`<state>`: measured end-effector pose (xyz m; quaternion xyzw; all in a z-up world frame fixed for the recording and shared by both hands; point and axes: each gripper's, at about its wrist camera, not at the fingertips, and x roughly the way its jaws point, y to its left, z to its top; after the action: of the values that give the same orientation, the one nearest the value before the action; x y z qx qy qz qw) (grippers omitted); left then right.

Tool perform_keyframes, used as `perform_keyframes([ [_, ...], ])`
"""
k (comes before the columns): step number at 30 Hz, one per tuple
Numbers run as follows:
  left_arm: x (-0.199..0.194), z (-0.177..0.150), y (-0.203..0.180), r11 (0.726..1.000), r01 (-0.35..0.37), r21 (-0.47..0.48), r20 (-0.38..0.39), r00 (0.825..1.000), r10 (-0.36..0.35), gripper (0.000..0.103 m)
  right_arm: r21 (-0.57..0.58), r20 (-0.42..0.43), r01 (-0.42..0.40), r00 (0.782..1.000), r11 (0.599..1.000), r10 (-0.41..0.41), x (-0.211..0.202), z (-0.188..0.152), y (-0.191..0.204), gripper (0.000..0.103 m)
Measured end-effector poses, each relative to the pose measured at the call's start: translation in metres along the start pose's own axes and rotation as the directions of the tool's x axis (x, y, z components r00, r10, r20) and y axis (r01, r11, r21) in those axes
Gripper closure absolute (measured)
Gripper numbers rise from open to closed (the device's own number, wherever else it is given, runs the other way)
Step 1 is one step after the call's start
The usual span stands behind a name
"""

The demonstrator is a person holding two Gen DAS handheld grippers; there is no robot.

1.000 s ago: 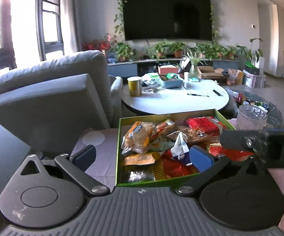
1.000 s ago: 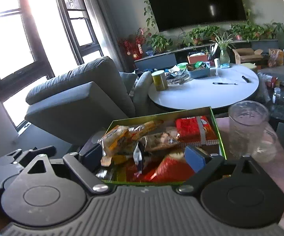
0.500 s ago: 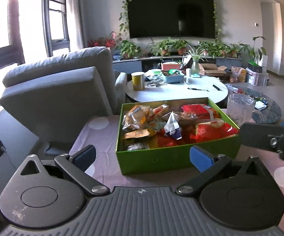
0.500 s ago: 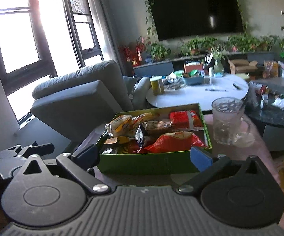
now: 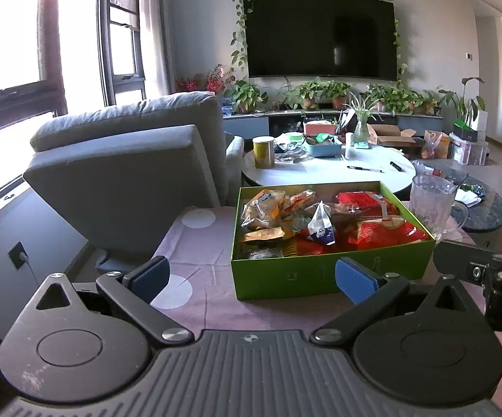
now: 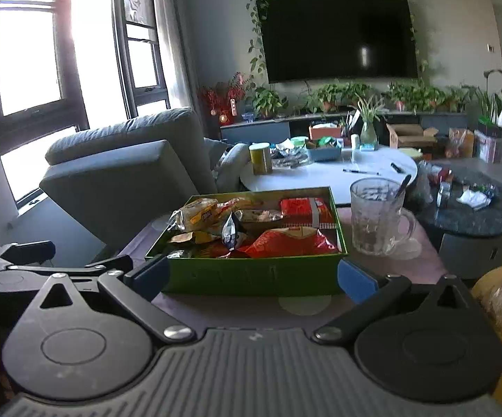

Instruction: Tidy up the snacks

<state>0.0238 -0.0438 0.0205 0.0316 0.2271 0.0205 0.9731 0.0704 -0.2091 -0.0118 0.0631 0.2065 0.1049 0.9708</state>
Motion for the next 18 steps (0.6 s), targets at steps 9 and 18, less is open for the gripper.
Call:
perform_keyframes([
  [9,-0.001,-0.007,0.002,1.0,0.018,-0.017,-0.005,1.0,-0.018,0.001,0.013,0.0,-0.008,1.0,1.0,0.008,-0.004,-0.007,0.0,0.044],
  [18,-0.003,-0.009,0.001,1.0,0.028,-0.014,-0.007,1.0,-0.028,0.001,0.019,0.0,-0.003,1.0,1.0,0.003,-0.005,-0.011,-0.001,0.044],
])
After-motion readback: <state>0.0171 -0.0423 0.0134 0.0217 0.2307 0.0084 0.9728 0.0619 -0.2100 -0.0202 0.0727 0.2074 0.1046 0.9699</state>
